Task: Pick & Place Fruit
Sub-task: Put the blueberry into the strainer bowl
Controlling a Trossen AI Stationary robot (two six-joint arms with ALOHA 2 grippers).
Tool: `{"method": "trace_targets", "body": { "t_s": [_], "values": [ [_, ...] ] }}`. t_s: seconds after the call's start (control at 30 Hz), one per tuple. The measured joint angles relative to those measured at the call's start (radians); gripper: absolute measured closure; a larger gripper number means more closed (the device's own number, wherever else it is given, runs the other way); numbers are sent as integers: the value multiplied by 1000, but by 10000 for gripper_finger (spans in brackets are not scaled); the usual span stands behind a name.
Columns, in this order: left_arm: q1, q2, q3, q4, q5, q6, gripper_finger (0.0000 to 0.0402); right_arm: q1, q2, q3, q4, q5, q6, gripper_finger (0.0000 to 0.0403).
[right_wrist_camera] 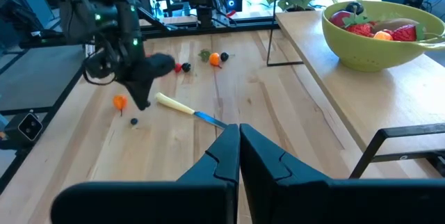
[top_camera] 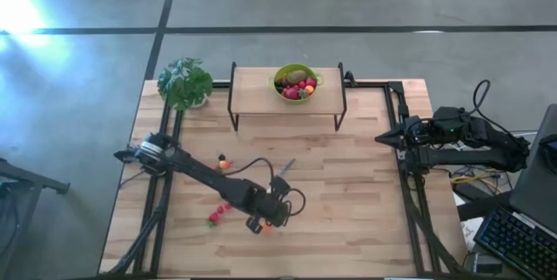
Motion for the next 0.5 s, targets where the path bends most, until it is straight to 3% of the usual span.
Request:
{"method": "trace_targets", "body": {
  "t_s": [0.33,0.5],
  "values": [
    [31,-103,84,-28,-173,111,401,0,0,0,0,0,0,394],
    [80,-186,109,28,-201,189,401,0,0,0,0,0,0,394]
  ]
}}
